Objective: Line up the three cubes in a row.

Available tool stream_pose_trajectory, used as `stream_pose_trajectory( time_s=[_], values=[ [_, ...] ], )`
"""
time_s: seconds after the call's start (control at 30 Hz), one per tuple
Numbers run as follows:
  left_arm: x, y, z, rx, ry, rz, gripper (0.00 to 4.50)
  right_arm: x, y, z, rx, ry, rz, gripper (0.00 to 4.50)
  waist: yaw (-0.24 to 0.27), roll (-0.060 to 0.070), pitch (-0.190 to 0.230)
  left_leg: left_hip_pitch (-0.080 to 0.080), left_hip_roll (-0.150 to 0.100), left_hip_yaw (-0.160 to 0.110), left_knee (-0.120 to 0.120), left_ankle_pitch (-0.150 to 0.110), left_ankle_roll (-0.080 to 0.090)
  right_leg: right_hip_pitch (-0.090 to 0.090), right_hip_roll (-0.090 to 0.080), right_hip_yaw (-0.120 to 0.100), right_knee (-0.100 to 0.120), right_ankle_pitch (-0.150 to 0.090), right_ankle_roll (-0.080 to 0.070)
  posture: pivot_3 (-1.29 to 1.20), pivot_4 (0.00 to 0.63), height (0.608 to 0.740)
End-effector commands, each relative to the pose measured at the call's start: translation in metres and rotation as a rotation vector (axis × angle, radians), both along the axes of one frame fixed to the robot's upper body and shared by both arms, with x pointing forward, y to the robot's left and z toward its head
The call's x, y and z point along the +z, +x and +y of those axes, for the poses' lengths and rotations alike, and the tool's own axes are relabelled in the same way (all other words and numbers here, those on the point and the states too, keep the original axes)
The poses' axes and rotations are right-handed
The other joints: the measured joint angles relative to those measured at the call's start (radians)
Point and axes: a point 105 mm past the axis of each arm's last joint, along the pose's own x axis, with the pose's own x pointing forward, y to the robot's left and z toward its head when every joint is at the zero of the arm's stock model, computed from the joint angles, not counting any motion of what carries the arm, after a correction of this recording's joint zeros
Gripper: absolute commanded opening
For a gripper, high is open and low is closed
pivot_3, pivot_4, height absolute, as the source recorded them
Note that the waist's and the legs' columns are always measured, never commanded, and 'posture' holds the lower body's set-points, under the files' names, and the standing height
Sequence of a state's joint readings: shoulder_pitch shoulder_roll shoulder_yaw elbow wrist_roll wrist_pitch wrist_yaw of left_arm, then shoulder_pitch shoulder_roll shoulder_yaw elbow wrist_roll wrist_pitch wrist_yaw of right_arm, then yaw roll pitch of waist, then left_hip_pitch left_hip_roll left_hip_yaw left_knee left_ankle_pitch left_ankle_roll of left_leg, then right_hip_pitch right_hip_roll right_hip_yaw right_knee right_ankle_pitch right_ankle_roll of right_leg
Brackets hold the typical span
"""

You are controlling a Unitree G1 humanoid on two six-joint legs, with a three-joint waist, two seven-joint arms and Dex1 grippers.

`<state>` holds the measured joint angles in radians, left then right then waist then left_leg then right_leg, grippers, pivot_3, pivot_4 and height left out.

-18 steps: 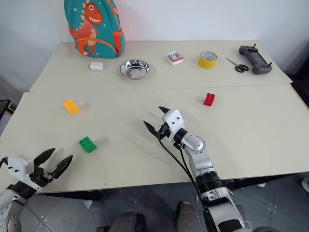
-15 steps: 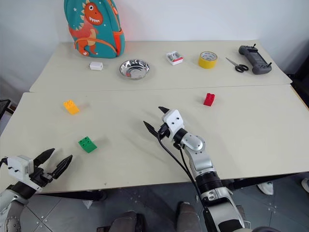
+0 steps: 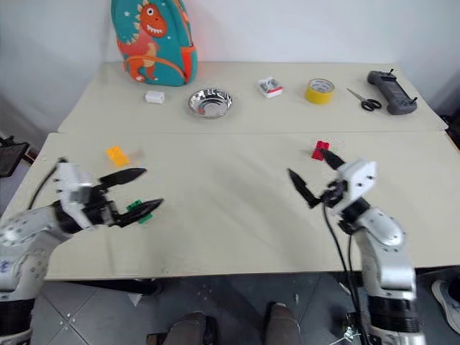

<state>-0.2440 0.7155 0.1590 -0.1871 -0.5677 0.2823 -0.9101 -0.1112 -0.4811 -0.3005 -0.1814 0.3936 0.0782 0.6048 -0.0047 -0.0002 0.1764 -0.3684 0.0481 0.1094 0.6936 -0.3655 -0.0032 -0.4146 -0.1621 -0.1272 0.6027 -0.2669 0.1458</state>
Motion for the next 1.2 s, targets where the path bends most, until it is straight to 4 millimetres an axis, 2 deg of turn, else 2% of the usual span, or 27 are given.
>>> stream_pose_trajectory(
  time_s=[0.03, 0.1, 0.27, 0.37, 0.4, 0.53, 0.67, 0.87, 1.0, 1.1, 1.2],
  values=[
    [0.002, 0.016, -0.009, -0.025, 0.028, 0.001, 4.48, -0.007, -0.008, -0.040, -0.184, -0.008, 0.022, 4.50, -0.002, 0.000, 0.000, 0.000, 0.000, 0.001, 0.000, 0.000, 0.000, 0.000, 0.000, 0.000, 0.000, 0.000, 0.000, 0.00, 0.150, 0.740],
    [0.005, 0.023, -0.013, -0.034, 0.021, 0.000, 4.48, -0.017, -0.010, -0.054, -0.252, -0.006, 0.061, 4.50, -0.006, 0.000, 0.000, 0.000, 0.000, 0.002, 0.000, 0.000, 0.000, 0.000, 0.000, 0.001, -0.002, 0.000, 0.000, 0.00, 0.150, 0.740],
    [0.007, 0.032, -0.018, -0.055, 0.017, 0.009, 4.48, -0.005, 0.005, -0.049, -0.302, 0.055, 0.067, 4.50, -0.023, 0.000, 0.000, 0.001, 0.000, 0.004, 0.001, 0.000, 0.000, 0.000, 0.000, 0.003, -0.002, 0.000, 0.000, 0.00, 0.150, 0.740],
    [0.007, 0.038, -0.021, -0.056, 0.021, 0.010, 4.48, 0.012, 0.046, -0.019, -0.319, 0.121, 0.102, 4.50, -0.032, 0.000, 0.000, 0.001, 0.001, 0.004, 0.001, 0.000, 0.000, 0.000, 0.001, 0.004, -0.001, 0.000, 0.000, 0.00, 0.150, 0.740],
    [0.008, 0.040, -0.023, -0.056, 0.015, 0.009, 4.48, 0.011, 0.062, -0.012, -0.364, 0.131, 0.155, 4.50, -0.036, 0.000, 0.000, 0.001, 0.001, 0.005, 0.002, 0.001, 0.000, -0.001, 0.001, 0.005, -0.001, 0.000, 0.000, 0.00, 0.150, 0.740],
    [0.008, 0.043, -0.030, -0.062, 0.014, 0.007, 4.48, 0.008, 0.103, 0.005, -0.466, 0.119, 0.221, 4.50, -0.027, 0.000, 0.000, 0.000, 0.001, 0.003, 0.003, 0.001, 0.000, -0.003, 0.000, 0.005, 0.005, 0.000, 0.000, 0.00, 0.150, 0.740],
    [0.006, 0.041, -0.034, -0.067, 0.018, 0.009, 4.48, 0.008, 0.136, 0.006, -0.611, 0.153, 0.233, 4.50, -0.023, 0.000, 0.000, -0.003, 0.000, 0.002, 0.002, 0.001, 0.000, -0.003, 0.000, 0.002, 0.003, 0.000, 0.001, 0.00, 0.150, 0.740],
    [0.006, 0.036, -0.032, -0.037, -0.002, 0.006, 4.48, 0.014, 0.154, 0.003, -0.724, 0.185, 0.194, 4.50, -0.041, 0.000, 0.000, -0.002, 0.000, 0.001, -0.002, 0.001, 0.000, -0.003, 0.000, 0.001, 0.001, 0.000, 0.001, 0.00, 0.150, 0.740],
    [0.006, 0.033, -0.031, -0.027, -0.006, 0.006, 4.48, 0.007, 0.158, 0.009, -0.690, 0.194, 0.213, 4.50, -0.055, 0.000, 0.000, -0.002, 0.000, 0.001, -0.002, 0.001, 0.000, -0.003, 0.000, 0.001, 0.001, 0.000, 0.001, 0.00, 0.150, 0.740],
    [0.005, 0.032, -0.029, -0.012, -0.011, 0.005, 4.50, -0.003, 0.159, 0.011, -0.688, 0.237, 0.266, 3.92, -0.059, 0.000, 0.000, -0.002, 0.000, 0.001, -0.003, 0.001, -0.001, -0.003, 0.000, 0.001, 0.001, 0.000, 0.001, 0.00, 0.150, 0.740],
    [0.006, 0.033, -0.029, -0.009, -0.013, 0.005, 4.50, -0.003, 0.159, 0.014, -0.674, 0.256, 0.269, 3.00, -0.060, 0.001, 0.000, -0.002, 0.000, 0.001, -0.003, 0.001, -0.001, -0.003, 0.000, 0.001, 0.001, 0.000, 0.001, 0.00, 0.150, 0.740]
  ],
)
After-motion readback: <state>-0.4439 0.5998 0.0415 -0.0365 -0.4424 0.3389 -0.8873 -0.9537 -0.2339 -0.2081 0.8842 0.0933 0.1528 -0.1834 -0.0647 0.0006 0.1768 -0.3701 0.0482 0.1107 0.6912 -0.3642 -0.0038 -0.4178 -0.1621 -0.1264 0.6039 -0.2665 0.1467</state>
